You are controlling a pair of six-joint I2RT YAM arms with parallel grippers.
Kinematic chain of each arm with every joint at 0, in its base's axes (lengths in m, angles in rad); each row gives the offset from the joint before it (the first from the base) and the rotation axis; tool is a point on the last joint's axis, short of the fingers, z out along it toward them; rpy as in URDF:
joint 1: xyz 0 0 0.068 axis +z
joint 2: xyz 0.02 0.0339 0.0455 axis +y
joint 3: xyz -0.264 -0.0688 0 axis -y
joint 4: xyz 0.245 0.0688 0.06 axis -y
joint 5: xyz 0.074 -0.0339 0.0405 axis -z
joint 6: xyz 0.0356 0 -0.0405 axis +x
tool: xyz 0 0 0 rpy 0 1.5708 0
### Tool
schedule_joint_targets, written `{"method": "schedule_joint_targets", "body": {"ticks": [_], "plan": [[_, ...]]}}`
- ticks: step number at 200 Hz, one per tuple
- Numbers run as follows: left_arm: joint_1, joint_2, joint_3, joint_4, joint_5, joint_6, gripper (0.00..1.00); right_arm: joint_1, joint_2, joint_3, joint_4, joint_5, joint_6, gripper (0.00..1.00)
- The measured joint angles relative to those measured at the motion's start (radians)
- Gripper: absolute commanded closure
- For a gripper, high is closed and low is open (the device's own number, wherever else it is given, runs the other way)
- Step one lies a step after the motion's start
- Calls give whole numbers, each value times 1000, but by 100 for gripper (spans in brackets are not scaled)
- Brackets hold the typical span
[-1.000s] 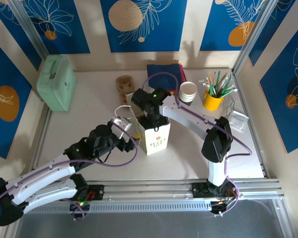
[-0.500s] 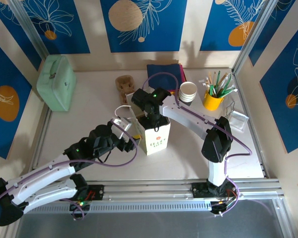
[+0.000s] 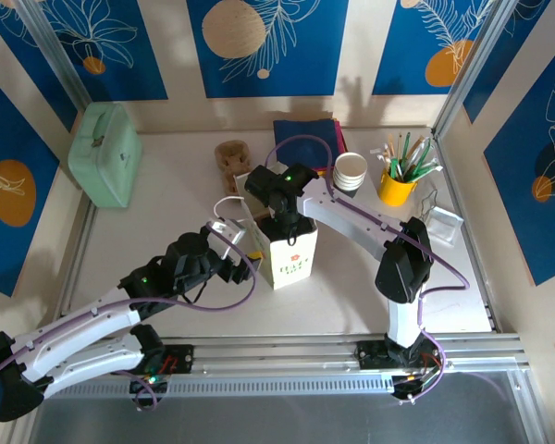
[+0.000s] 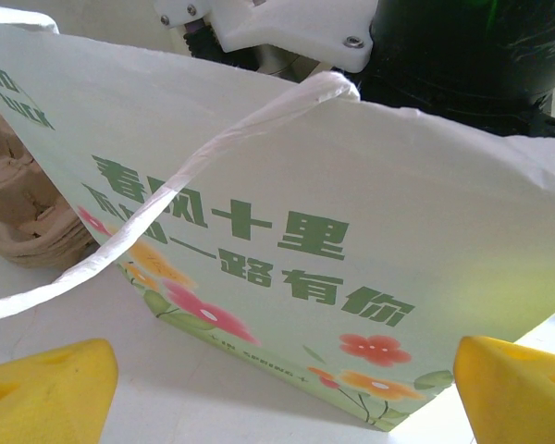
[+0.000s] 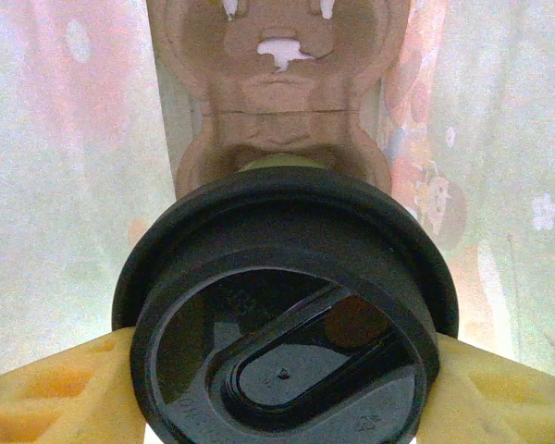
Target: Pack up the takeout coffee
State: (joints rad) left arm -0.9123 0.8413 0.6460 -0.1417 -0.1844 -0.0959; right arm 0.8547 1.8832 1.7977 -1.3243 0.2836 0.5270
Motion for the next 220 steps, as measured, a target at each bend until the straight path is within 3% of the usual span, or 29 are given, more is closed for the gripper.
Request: {"method": "schedule_joint_targets", "body": {"ticks": [220], "plan": [[0, -1, 0, -1, -4, 0, 6, -3, 14, -12, 30, 0, -4, 38]]}}
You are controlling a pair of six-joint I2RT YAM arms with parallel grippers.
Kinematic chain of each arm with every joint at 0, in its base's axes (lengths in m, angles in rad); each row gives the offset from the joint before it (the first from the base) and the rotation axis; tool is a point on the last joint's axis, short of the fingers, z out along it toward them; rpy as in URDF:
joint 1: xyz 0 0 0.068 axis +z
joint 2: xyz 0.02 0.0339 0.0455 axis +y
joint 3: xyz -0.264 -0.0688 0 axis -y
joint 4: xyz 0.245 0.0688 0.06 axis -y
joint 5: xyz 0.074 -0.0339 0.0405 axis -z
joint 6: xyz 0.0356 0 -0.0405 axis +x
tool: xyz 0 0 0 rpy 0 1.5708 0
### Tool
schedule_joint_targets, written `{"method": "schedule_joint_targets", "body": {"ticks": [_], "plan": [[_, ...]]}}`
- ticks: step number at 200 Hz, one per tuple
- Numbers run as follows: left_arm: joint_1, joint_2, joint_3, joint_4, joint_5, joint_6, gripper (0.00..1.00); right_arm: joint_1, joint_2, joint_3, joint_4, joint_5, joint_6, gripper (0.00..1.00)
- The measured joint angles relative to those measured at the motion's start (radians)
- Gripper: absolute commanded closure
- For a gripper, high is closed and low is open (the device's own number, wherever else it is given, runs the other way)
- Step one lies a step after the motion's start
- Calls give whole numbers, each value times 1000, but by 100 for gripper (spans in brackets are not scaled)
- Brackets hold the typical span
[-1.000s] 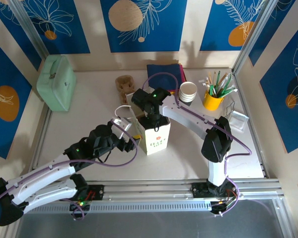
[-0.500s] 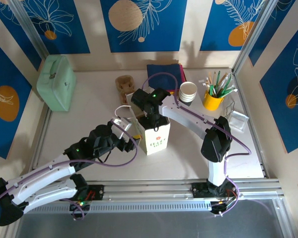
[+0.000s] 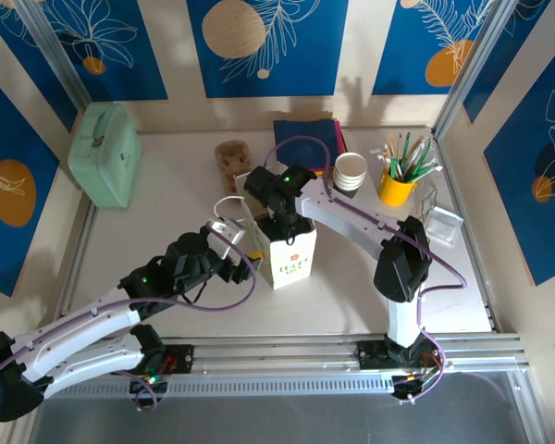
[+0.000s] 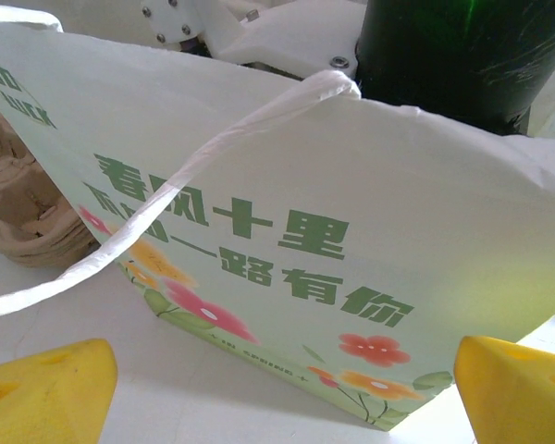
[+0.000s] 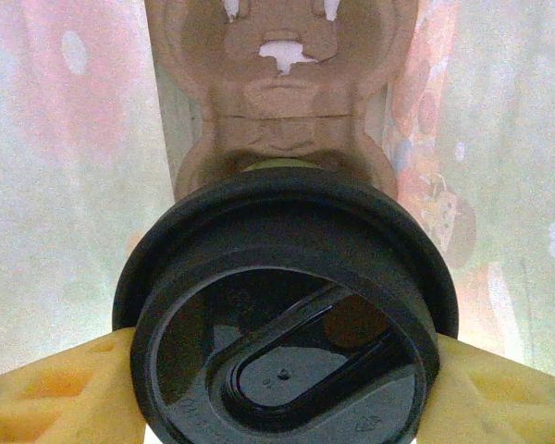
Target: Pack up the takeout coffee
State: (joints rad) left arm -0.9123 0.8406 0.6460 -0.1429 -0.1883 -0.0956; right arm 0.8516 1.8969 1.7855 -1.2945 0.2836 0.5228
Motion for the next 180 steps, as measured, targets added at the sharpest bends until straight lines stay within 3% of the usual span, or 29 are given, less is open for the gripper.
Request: {"method": "schedule_joint_targets", "body": {"ticks": [180], "plan": [[0, -21, 0, -12, -4, 0, 6, -8, 26, -36, 31, -8, -3, 38]]}}
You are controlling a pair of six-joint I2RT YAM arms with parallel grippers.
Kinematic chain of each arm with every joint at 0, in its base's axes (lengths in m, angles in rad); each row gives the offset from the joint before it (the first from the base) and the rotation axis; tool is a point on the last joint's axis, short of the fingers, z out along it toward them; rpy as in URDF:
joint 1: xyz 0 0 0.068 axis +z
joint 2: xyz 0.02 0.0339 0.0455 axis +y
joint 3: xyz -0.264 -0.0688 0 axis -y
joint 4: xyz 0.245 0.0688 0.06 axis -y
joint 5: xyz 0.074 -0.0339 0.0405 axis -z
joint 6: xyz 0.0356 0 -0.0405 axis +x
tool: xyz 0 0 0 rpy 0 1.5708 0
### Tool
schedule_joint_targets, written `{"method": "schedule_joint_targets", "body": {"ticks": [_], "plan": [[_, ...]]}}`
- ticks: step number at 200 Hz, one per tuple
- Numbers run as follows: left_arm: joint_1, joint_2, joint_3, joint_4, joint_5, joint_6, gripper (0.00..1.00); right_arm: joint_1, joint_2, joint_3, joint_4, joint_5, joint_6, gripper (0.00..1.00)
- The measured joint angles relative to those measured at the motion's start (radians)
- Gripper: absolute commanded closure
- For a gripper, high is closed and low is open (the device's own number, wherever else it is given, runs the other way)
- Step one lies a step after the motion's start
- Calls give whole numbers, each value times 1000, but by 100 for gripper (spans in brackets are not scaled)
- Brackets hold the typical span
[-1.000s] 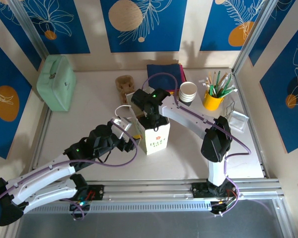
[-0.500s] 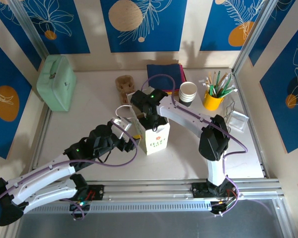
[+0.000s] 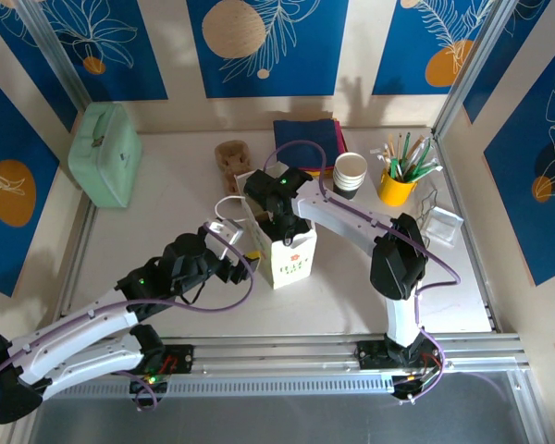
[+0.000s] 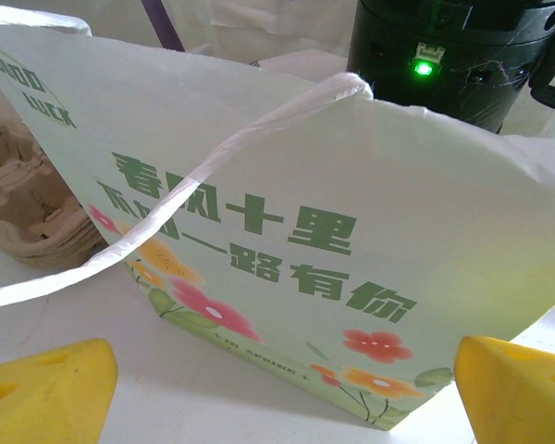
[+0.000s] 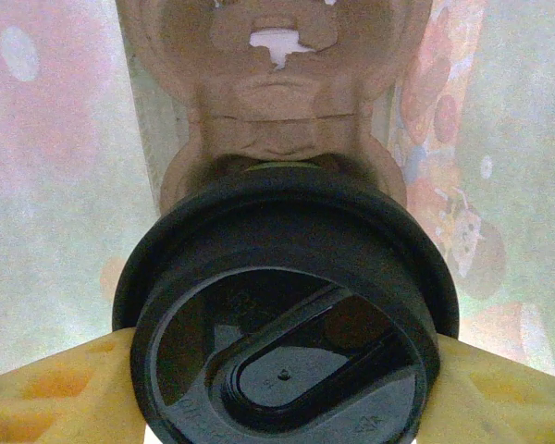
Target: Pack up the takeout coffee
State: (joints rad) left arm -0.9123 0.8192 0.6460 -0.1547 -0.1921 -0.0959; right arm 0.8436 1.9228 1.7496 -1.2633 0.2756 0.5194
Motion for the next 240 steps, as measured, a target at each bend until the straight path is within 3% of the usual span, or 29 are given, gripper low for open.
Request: {"method": "schedule_joint_targets", "body": {"ticks": [240], "plan": [[0, -8, 0, -2, -3, -1, 6, -10, -10, -37, 28, -21, 1, 38]]}}
